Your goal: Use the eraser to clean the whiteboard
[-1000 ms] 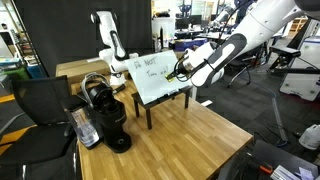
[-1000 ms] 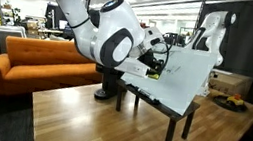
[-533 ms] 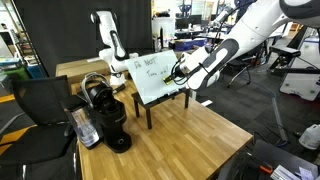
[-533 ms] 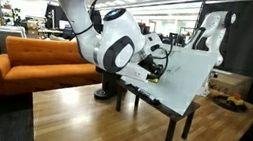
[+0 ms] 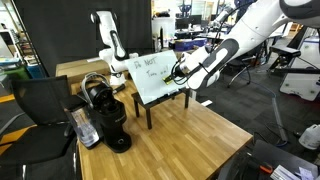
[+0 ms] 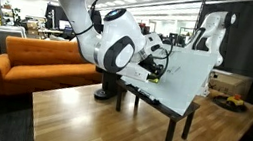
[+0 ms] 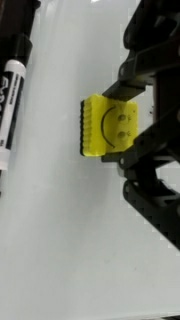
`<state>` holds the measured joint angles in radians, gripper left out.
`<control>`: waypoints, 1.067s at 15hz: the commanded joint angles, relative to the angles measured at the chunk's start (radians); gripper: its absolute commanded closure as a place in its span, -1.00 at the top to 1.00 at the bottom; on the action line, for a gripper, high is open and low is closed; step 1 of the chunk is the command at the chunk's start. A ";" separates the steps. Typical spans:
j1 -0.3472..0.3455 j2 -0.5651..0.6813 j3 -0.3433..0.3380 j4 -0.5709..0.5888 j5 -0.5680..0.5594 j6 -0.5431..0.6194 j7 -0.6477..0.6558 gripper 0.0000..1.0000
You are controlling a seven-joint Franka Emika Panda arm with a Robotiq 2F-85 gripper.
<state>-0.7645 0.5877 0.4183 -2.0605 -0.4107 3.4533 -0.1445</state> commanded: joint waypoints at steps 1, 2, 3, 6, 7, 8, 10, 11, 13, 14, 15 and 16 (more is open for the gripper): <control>0.000 0.000 0.000 0.000 0.000 0.000 0.000 0.04; 0.000 0.000 0.000 0.000 0.000 0.000 0.000 0.04; 0.000 0.000 0.000 0.000 0.000 0.000 0.000 0.04; 0.000 0.000 0.000 0.000 0.000 0.000 0.000 0.04; 0.000 0.000 0.000 0.000 0.000 0.000 0.000 0.04; 0.000 0.000 0.000 0.000 0.000 0.000 0.000 0.04; 0.000 0.000 0.000 0.000 0.000 0.000 0.000 -0.46; -0.002 0.001 0.001 0.003 -0.002 0.000 -0.001 -0.46; -0.006 0.005 0.005 0.010 -0.010 0.000 -0.005 -0.46; -0.005 0.004 0.003 0.010 -0.010 -0.001 -0.006 -0.46; -0.002 0.003 0.001 0.012 -0.011 0.000 -0.009 -0.46; 0.001 0.002 0.000 0.014 -0.011 0.000 -0.011 -0.46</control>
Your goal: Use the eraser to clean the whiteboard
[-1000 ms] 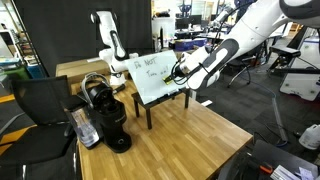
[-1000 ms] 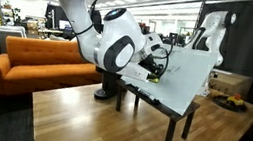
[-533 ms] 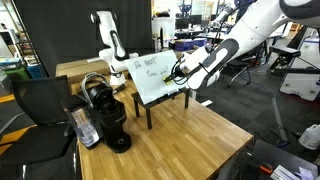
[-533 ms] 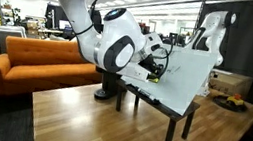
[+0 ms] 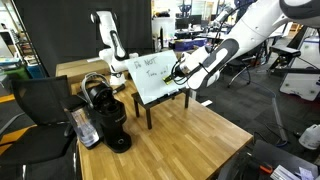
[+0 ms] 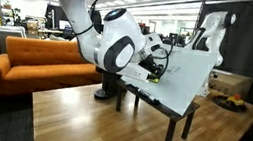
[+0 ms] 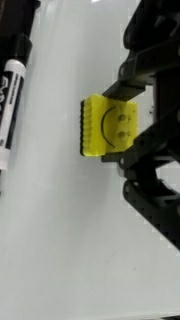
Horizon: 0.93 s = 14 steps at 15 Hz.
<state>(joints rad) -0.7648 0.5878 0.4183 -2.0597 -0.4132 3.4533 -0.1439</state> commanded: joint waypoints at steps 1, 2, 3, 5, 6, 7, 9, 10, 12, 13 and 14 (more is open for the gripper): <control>0.000 0.004 0.003 0.018 -0.010 0.000 -0.013 -0.46; 0.001 0.005 0.003 0.024 -0.011 0.000 -0.014 -0.46; 0.005 0.006 0.000 0.032 -0.010 0.000 -0.017 -0.46; 0.014 0.011 -0.006 0.052 -0.004 0.000 -0.018 -0.46; 0.019 0.015 -0.009 0.065 -0.002 0.000 -0.020 -0.46; 0.023 0.018 -0.012 0.074 -0.001 0.000 -0.021 -0.46; 0.033 0.025 -0.019 0.093 0.002 0.000 -0.023 -0.46; 0.036 0.032 -0.021 0.105 0.001 -0.001 -0.025 -0.46; 0.045 0.050 -0.026 0.131 0.002 -0.001 -0.025 -0.46; 0.048 0.064 -0.027 0.149 0.001 -0.001 -0.025 -0.46; 0.059 0.076 -0.036 0.166 0.007 -0.001 -0.024 -0.46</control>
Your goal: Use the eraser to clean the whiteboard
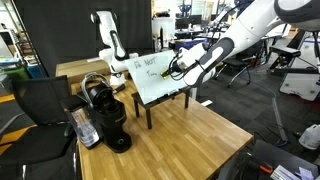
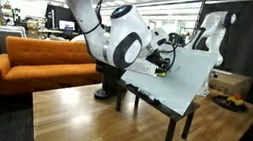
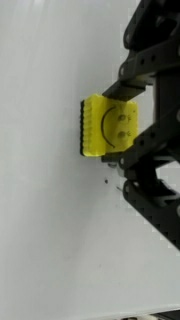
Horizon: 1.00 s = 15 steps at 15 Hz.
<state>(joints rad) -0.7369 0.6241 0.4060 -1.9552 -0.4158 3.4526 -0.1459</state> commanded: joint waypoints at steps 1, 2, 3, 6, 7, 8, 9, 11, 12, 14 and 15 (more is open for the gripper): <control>0.038 0.053 -0.027 0.082 0.011 0.000 -0.020 -0.46; 0.043 0.067 -0.031 0.100 0.012 0.000 -0.018 -0.46; 0.048 0.076 -0.032 0.115 0.012 0.000 -0.016 -0.46; 0.058 0.088 -0.037 0.139 0.012 0.000 -0.014 -0.46; 0.057 0.092 -0.035 0.146 0.010 0.000 -0.013 -0.46; 0.057 0.094 -0.034 0.150 0.009 0.000 -0.013 -0.46; 0.058 0.094 -0.035 0.155 0.010 0.000 -0.012 -0.46; 0.056 0.092 -0.034 0.162 0.011 0.000 -0.011 -0.46; 0.054 0.091 -0.033 0.164 0.011 0.000 -0.010 -0.46; 0.058 0.090 -0.035 0.167 0.012 0.000 -0.012 -0.46; 0.060 0.089 -0.033 0.164 0.010 0.000 -0.014 -0.46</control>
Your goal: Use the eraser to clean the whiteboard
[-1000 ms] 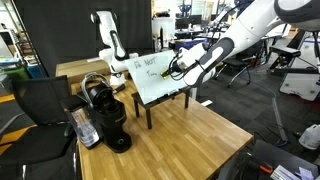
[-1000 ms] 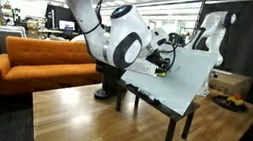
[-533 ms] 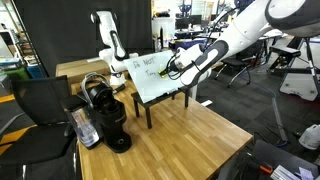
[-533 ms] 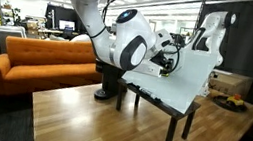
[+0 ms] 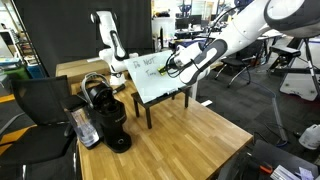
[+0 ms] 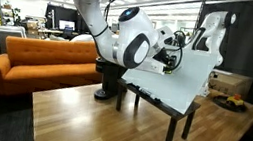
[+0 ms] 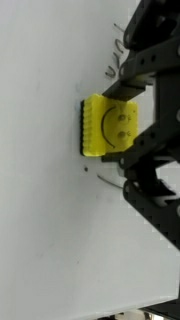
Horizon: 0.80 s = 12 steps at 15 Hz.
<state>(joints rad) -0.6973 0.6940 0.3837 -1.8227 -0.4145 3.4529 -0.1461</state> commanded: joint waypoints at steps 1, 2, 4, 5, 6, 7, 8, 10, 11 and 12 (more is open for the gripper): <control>0.022 0.018 -0.007 0.027 0.006 0.000 -0.014 -0.46; 0.024 0.016 -0.004 0.020 0.002 0.000 -0.016 -0.46; 0.035 0.014 -0.001 0.011 -0.004 0.001 -0.019 -0.46; 0.044 0.013 -0.001 0.005 -0.006 0.001 -0.022 -0.46; 0.054 0.012 -0.001 0.000 -0.008 0.001 -0.024 -0.46; 0.064 0.011 -0.002 -0.004 -0.010 0.001 -0.025 -0.46; 0.074 0.010 -0.003 -0.008 -0.011 0.001 -0.027 -0.46; 0.093 0.010 -0.005 -0.015 -0.012 0.001 -0.035 -0.46; 0.103 0.010 -0.008 -0.017 -0.011 0.001 -0.040 -0.46; 0.109 0.010 -0.008 -0.020 -0.011 0.001 -0.045 -0.46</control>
<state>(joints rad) -0.6110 0.6938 0.3853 -1.8416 -0.4215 3.4540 -0.1624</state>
